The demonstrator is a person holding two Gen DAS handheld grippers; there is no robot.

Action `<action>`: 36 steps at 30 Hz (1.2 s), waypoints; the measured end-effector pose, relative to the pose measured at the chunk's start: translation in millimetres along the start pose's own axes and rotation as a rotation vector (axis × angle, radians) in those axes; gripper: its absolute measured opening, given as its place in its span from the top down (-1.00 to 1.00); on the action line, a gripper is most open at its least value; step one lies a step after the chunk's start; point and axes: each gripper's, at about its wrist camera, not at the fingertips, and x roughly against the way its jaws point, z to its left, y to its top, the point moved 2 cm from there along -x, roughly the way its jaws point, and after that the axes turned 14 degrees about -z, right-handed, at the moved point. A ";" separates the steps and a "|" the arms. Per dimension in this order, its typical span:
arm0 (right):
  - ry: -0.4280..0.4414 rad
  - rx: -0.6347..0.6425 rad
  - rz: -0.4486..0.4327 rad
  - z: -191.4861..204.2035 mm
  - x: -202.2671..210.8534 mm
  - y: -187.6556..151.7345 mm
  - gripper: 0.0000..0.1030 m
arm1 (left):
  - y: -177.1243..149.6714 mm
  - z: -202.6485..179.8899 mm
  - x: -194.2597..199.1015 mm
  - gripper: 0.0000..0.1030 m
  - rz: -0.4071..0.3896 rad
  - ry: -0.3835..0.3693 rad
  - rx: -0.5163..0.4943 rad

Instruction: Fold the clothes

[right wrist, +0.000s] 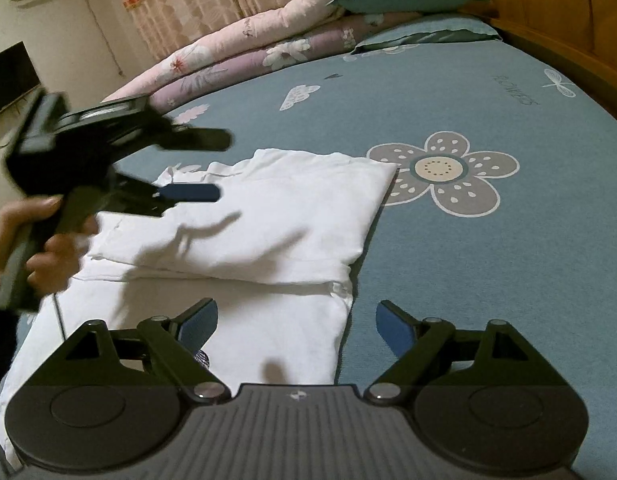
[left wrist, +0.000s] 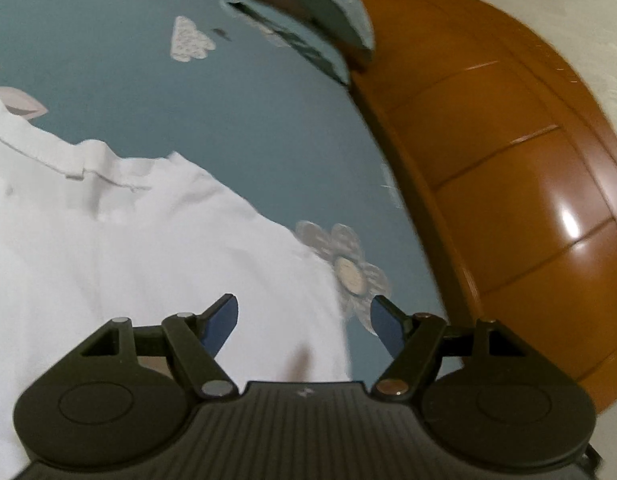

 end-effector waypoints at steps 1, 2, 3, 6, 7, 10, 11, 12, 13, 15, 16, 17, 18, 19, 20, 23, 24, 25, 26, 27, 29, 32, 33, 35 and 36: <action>0.000 0.002 0.001 0.3 -0.3 0.1 -0.78 | 0.9 4.9 -7.8 -0.41 0.003 0.024 -0.005; -0.001 0.004 0.002 0.4 -0.5 0.2 -0.78 | 0.9 11.0 -15.8 -0.41 0.005 0.047 -0.006; -0.002 0.004 0.002 0.4 -0.6 0.4 -0.78 | 1.4 16.4 -21.2 -0.41 0.004 0.064 -0.003; -0.009 -0.003 -0.002 -1.3 -0.7 1.9 -0.78 | 12.3 18.8 -12.0 -0.41 -0.024 0.081 0.024; -0.012 -0.007 -0.006 -1.9 -0.4 2.5 -0.78 | 19.2 15.0 -5.2 -0.41 -0.040 0.075 0.007; -0.007 -0.023 -0.021 -2.7 1.6 5.1 -0.78 | 42.0 11.3 11.0 -0.43 -0.096 0.062 -0.032; -0.005 -0.026 -0.024 -2.5 1.9 5.6 -0.79 | 48.0 12.2 17.3 -0.45 -0.108 0.074 -0.041; -0.004 -0.026 -0.026 -2.1 1.7 5.9 -0.80 | 53.2 14.0 22.2 -0.46 -0.114 0.088 -0.048; -0.004 -0.025 -0.026 -1.5 1.0 5.9 -0.80 | 55.2 19.2 22.4 -0.46 -0.105 0.111 -0.048; -0.006 -0.022 -0.023 -0.3 -1.2 5.8 -0.80 | 54.4 32.7 16.9 -0.46 -0.075 0.153 -0.037; -0.006 -0.022 -0.022 0.2 -2.6 5.6 -0.80 | 52.5 39.0 12.2 -0.46 -0.064 0.165 -0.025; -0.007 -0.021 -0.019 0.7 -4.2 5.3 -0.80 | 50.8 45.1 7.3 -0.46 -0.055 0.176 -0.016; -0.008 -0.020 -0.016 1.0 -5.9 5.2 -0.80 | 50.0 50.2 1.9 -0.46 -0.053 0.185 -0.014; -0.010 -0.018 -0.013 1.4 -7.6 5.0 -0.80 | 49.2 55.3 -3.5 -0.46 -0.050 0.195 -0.012; -0.011 -0.017 -0.011 1.7 -9.2 5.0 -0.80 | 48.7 59.6 -7.5 -0.45 -0.051 0.199 -0.008; -0.011 -0.015 -0.006 2.8 -13.3 5.0 -0.80 | 54.9 63.0 -13.7 -0.47 -0.092 0.179 -0.010; -0.011 -0.012 -0.004 3.4 -14.4 4.9 -0.80 | 59.8 63.3 -15.3 -0.48 -0.105 0.203 -0.018; -0.011 -0.009 -0.003 4.0 -15.4 4.7 -0.80 | 64.7 63.6 -16.9 -0.45 -0.118 0.226 -0.026; -0.012 -0.008 -0.001 4.3 -16.0 4.4 -0.80 | 69.0 63.3 -16.9 -0.45 -0.130 0.240 -0.031; -0.013 -0.007 0.000 4.3 -16.4 4.2 -0.80 | 71.8 61.4 -11.8 -0.45 -0.139 0.224 -0.026; -0.014 -0.007 0.000 4.3 -16.6 4.0 -0.80 | 76.5 57.6 -1.0 -0.45 -0.153 0.194 -0.020; -0.012 -0.011 -0.009 5.0 -14.4 4.7 -0.80 | 72.5 55.4 19.9 -0.50 -0.135 0.161 -0.042; -0.011 -0.008 -0.011 5.8 -13.7 4.9 -0.80 | 69.5 59.3 22.4 -0.50 -0.115 0.176 -0.048; -0.009 -0.003 -0.013 7.4 -13.3 4.9 -0.80 | 64.2 68.0 26.2 -0.50 -0.078 0.210 -0.057; -0.009 -0.001 -0.013 7.9 -13.8 4.9 -0.80 | 63.2 75.3 23.4 -0.50 -0.068 0.237 -0.054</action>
